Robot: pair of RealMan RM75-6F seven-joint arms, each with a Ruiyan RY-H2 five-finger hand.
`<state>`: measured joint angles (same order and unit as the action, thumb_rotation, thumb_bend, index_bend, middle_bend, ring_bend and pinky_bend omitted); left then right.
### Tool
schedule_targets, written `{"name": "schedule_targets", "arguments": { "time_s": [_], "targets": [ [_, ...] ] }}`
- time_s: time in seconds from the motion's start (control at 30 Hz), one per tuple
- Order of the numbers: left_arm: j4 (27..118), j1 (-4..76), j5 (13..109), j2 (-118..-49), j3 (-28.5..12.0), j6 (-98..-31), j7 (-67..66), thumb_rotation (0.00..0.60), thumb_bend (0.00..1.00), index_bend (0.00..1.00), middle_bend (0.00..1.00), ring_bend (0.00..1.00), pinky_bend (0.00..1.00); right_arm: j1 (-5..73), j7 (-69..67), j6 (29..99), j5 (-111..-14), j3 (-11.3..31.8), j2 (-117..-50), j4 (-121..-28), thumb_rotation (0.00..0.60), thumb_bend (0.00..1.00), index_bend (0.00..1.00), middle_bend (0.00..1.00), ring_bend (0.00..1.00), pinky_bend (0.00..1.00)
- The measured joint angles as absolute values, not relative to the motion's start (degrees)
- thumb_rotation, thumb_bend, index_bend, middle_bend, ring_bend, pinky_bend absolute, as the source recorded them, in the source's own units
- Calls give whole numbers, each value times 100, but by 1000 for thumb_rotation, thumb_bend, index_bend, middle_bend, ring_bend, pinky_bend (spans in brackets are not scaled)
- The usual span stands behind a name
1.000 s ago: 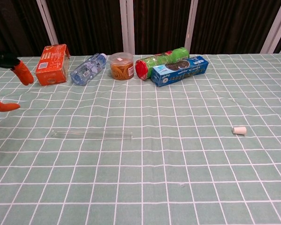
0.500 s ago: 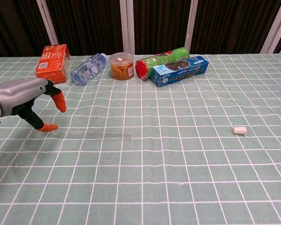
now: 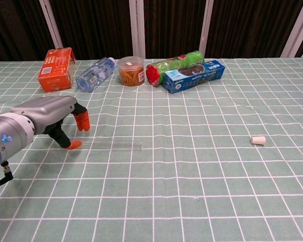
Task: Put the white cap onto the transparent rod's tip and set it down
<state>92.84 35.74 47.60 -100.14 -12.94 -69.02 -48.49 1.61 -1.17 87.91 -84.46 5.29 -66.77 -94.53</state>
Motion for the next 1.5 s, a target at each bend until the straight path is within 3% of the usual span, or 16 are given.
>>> {"name": "schedule_targets", "arguments": {
  "time_s": [0.67, 0.8, 1.07, 1.5],
  "targets": [
    [9027, 3917, 4454, -10450, -1234, -7078, -5204, 600, 436, 448, 444, 47, 0, 158, -211, 8785, -8437, 532, -6661, -9478, 600, 349, 0, 0, 0, 0],
    [9028, 3941, 4437, -10461, -1221, -7110, -5208, 600, 478, 484, 482, 59, 0, 154, -226, 8791, -8440, 532, -6662, -9481, 600, 349, 0, 0, 0, 0],
    [9010, 3973, 4465, -10460, -1156, -7107, -5164, 600, 660, 552, 554, 81, 0, 148, -241, 8804, -8443, 532, -6666, -9487, 600, 349, 0, 0, 0, 0],
    [9009, 3960, 4898, -10331, -1107, -7119, -4738, 600, 766, 561, 568, 98, 0, 135, -238, 8841, -8472, 527, -6680, -9481, 600, 349, 0, 0, 0, 0]
  ]
}}
